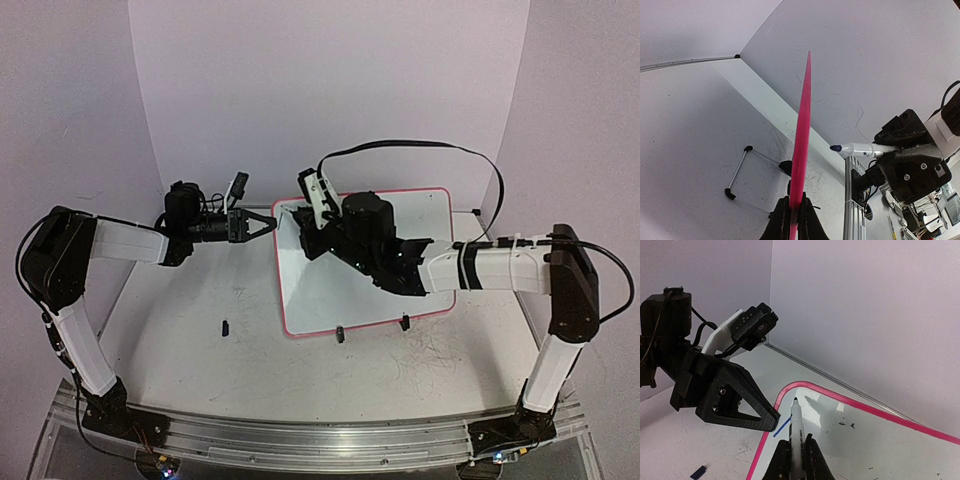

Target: Write a sentence on the whiteboard

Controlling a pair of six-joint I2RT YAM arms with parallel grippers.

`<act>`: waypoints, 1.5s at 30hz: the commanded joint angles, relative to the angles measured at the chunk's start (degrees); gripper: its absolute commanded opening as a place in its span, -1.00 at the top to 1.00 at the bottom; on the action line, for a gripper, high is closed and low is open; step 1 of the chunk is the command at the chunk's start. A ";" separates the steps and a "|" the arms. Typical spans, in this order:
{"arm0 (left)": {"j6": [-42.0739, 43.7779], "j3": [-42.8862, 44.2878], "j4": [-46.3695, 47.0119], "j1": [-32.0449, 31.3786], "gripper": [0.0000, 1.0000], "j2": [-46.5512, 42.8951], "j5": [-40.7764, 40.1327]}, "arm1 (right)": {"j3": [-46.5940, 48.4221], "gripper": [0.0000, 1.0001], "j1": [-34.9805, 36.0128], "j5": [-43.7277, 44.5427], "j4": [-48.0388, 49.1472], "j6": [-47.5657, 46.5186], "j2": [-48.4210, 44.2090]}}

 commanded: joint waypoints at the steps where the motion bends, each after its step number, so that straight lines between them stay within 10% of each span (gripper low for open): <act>1: -1.33 1.45 1.61 -0.42 1.00 -1.36 1.76 | 1.05 1.00 -0.06 0.34 1.49 0.92 0.89; 45: -1.42 1.55 1.60 -0.46 1.00 -1.36 1.88 | -2.27 1.00 -0.13 8.61 0.74 3.20 0.54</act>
